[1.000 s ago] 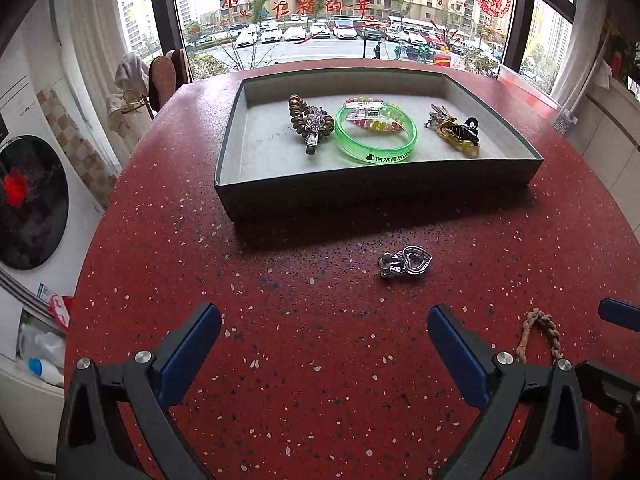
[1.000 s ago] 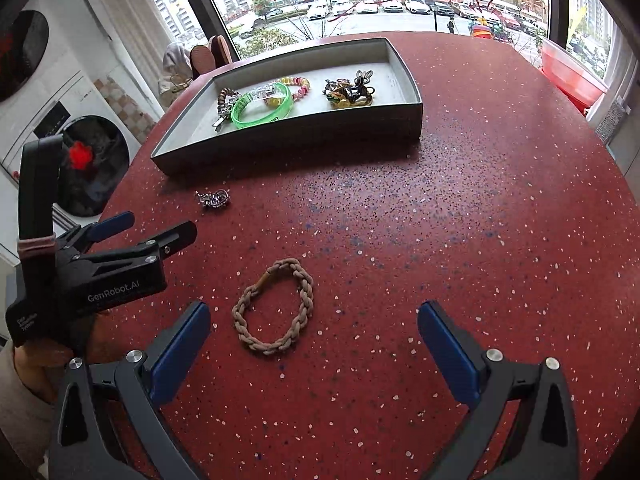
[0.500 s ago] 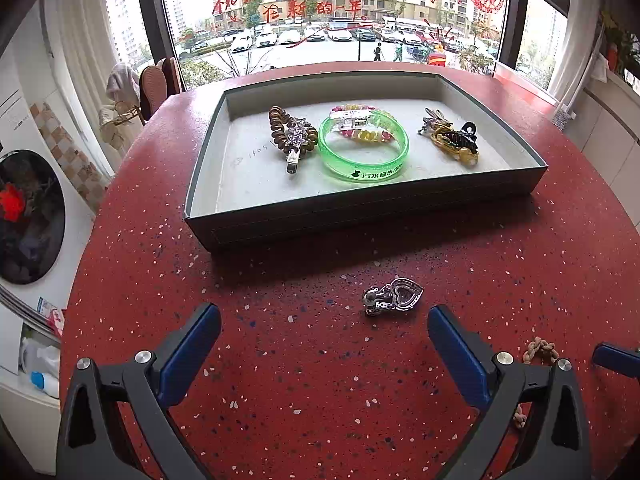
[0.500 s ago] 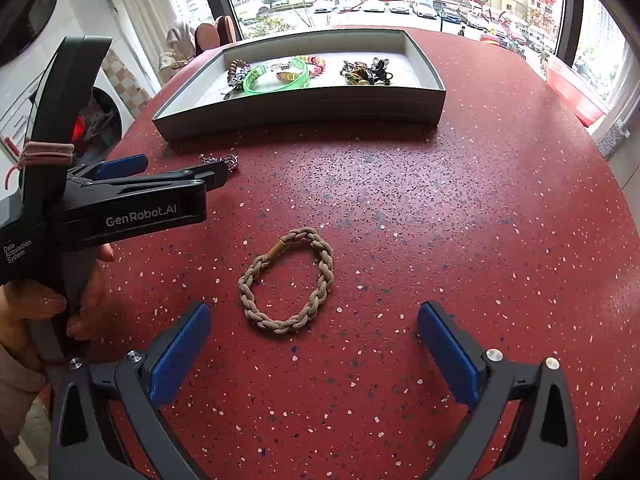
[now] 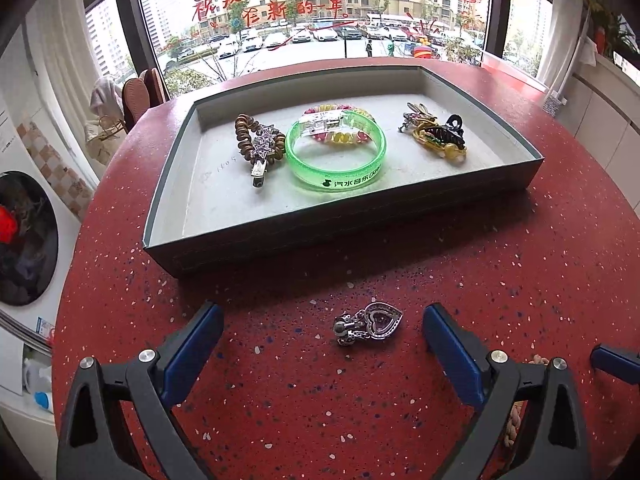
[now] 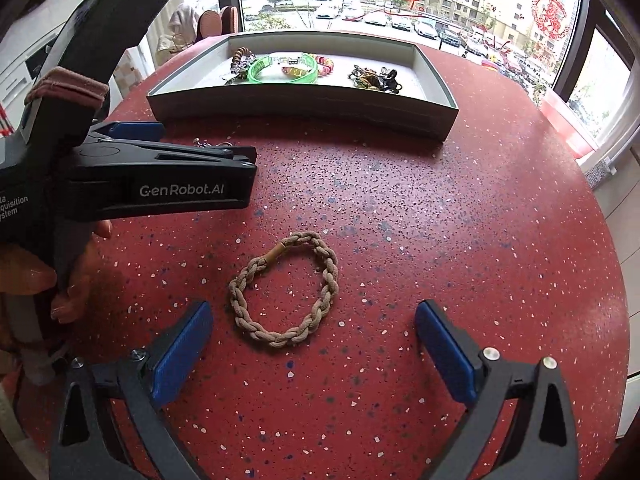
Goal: Organize jewelry
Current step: 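Grasp the tan braided cord bracelet with the right tool while the left tool grasps the silver heart pendant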
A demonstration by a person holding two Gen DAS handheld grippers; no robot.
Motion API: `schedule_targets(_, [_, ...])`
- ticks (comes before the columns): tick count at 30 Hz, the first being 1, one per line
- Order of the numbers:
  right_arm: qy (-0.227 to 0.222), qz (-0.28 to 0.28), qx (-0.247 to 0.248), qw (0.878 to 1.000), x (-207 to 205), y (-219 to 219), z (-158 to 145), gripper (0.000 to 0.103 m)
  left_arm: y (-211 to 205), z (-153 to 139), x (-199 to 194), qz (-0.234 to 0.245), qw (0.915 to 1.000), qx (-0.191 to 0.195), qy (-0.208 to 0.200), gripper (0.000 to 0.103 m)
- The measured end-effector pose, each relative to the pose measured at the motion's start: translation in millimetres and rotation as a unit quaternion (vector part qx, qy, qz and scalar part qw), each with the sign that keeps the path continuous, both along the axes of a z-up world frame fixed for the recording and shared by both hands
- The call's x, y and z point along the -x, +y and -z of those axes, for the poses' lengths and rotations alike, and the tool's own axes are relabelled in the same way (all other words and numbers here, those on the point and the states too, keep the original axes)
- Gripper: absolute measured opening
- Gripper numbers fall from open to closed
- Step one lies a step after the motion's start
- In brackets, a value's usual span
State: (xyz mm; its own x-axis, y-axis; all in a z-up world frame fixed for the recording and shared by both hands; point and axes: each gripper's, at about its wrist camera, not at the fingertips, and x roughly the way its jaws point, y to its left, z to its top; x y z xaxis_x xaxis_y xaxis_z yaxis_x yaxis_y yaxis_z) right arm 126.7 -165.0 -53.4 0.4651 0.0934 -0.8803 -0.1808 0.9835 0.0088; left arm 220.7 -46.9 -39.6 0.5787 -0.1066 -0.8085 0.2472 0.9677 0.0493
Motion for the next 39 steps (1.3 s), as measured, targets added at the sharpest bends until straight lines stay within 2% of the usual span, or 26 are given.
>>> schedule_targets(2, [-0.002, -0.002, 0.0, 1.0, 0.9, -0.3, -0.5, 0.098, -1.0, -0.5, 0.6, 0.005, 1.0, 0.004, 0.0, 0.103])
schedule_targets(4, [-0.003, -0.003, 0.0, 1.0, 0.9, -1.4, -1.2, 0.095, -3.2, -1.5, 2.1, 0.014, 0.9998, 0.012, 0.001, 0.099])
schedule_targets(15, [-0.007, -0.023, -0.003, 1.0, -0.7, 4.4, -7.6, 0.07, -14.7, -6.0, 12.0, 0.045, 0.9988, 0.019, 0.005, 0.063])
schedule_targets(17, [-0.008, -0.027, -0.005, 1.0, -0.9, 5.2, -9.1, 0.055, -13.8, -6.4, 13.0, 0.046, 0.9986, 0.023, 0.008, 0.056])
schedule_targets(21, [-0.007, -0.03, -0.006, 1.0, -5.3, 8.1, -9.8, 0.037, -7.5, -6.7, 12.4, 0.036, 0.9988, 0.032, 0.011, 0.051])
schedule_targets(23, [-0.009, -0.031, -0.01, 0.999, -5.7, 7.9, -10.1, 0.016, -3.1, -7.0, 11.1, 0.03, 0.9988, 0.035, 0.013, 0.051])
schedule_targets(28, [-0.007, -0.021, -0.035, 0.999, -6.7, -0.3, -10.4, 0.014, 6.3, -8.5, 11.9, 0.023, 0.9986, 0.046, 0.013, 0.05])
schedule_targets(30, [-0.002, -0.013, -0.055, 0.998, -7.6, -6.8, -10.7, 0.014, 7.8, -10.8, 13.5, 0.024, 0.9985, 0.049, 0.012, 0.035])
schedule_targets(33, [0.001, 0.001, -0.086, 0.996, -12.0, -17.1, -11.8, 0.013, 11.1, -13.5, 14.2, 0.024, 0.9983, 0.052, 0.012, 0.035])
schedule_targets(39, [0.002, 0.024, -0.118, 0.993, -19.3, -33.6, -15.8, 0.012, 18.3, -17.3, 18.5, 0.024, 0.9978, 0.061, 0.01, 0.035])
